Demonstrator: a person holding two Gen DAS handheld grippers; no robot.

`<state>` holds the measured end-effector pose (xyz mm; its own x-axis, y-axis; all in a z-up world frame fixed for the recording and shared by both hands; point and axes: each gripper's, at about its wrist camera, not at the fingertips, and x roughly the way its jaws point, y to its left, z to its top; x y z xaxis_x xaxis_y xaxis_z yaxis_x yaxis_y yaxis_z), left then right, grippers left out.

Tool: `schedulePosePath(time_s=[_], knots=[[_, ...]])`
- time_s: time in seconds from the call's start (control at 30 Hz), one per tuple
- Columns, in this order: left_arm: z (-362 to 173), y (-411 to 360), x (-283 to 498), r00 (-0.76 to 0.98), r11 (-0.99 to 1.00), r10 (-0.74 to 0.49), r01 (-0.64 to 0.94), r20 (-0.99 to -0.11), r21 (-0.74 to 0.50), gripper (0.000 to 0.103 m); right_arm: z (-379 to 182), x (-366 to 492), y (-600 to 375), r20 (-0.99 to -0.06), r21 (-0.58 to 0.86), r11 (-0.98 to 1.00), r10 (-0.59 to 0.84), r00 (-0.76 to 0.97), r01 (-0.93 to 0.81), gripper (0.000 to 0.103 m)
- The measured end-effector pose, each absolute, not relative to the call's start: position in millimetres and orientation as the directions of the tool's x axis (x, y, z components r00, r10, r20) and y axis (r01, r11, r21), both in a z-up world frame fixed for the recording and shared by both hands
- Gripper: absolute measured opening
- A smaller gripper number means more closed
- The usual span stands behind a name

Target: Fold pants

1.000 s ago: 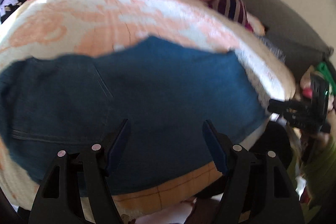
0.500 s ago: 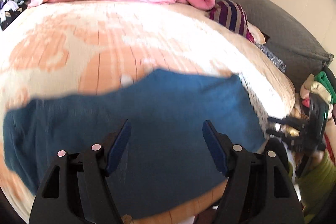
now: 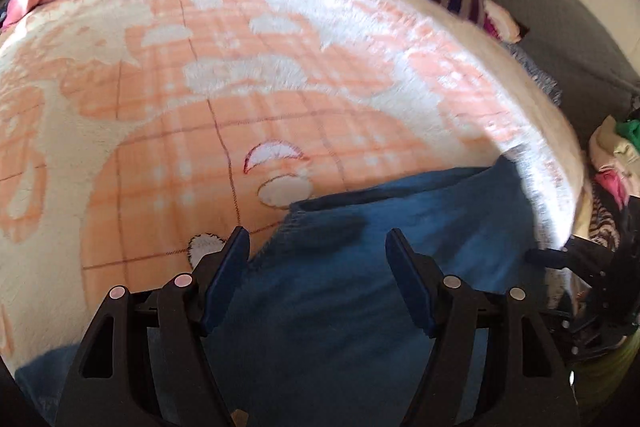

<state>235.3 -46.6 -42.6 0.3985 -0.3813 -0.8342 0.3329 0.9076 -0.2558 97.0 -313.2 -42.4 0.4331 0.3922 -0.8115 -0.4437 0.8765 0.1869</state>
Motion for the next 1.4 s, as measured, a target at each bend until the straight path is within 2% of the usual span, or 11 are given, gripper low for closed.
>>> schedulePosePath(time_s=[0.07,0.13,0.17,0.37,0.53,0.67,0.87,0.97,1.13,1.33,1.4], knots=[[-50.4,-48.4,240.1,0.391,0.905,-0.391,0.327,-0.833,-0.272,0.067,-48.0,95.7,-313.4,-0.809,0.201,0.876,0.401,0.430,-0.438,0.058],[-50.2,-48.9,239.6,0.401,0.896,-0.415,0.336,-0.817,-0.290,0.033,-49.1,94.0,-314.8,-0.803,0.205,0.874,0.407,0.435,-0.440,0.058],[-50.4,-48.2,239.3,0.401,0.891,-0.429,0.336,-0.810,-0.305,0.009,-49.5,93.5,-315.2,-0.802,0.206,0.874,0.409,0.435,-0.441,0.059],[-37.9,-40.9,240.4,0.475,0.885,-0.461,0.312,-0.750,-0.346,0.007,-52.0,91.7,-314.4,-0.802,0.203,0.871,0.410,0.435,-0.447,0.061],[-58.6,-52.4,247.0,0.459,0.913,-0.391,0.302,-0.798,-0.274,0.007,-54.6,89.6,-316.7,-0.801,0.205,0.870,0.412,0.434,-0.447,0.061],[-62.1,-45.8,247.6,0.462,0.908,-0.410,0.291,-0.787,-0.302,0.010,-40.6,93.6,-322.7,-0.789,0.241,0.867,0.437,0.432,-0.436,0.061],[-63.5,-42.9,245.7,0.464,0.907,-0.412,0.291,-0.784,-0.304,0.010,-0.5,138.8,-384.3,-0.706,0.289,0.918,0.396,0.588,-0.270,0.061],[-63.8,-41.7,245.3,0.466,0.906,-0.417,0.284,-0.780,-0.315,0.010,-9.6,173.6,-411.2,-0.756,0.316,0.937,0.344,0.557,-0.149,0.056],[-64.2,-41.8,245.1,0.467,0.906,-0.419,0.279,-0.779,-0.319,0.011,-33.9,207.4,-414.1,-0.760,0.405,0.895,0.442,0.476,-0.185,0.056],[-65.2,-41.6,243.9,0.473,0.907,-0.417,0.269,-0.776,-0.323,0.011,-60.1,204.9,-407.0,-0.780,0.401,0.894,0.449,0.436,-0.202,0.046],[-64.4,-43.1,242.0,0.480,0.912,-0.408,0.265,-0.776,-0.315,0.008,-55.9,202.0,-406.7,-0.762,0.420,0.877,0.481,0.433,-0.234,0.020]])
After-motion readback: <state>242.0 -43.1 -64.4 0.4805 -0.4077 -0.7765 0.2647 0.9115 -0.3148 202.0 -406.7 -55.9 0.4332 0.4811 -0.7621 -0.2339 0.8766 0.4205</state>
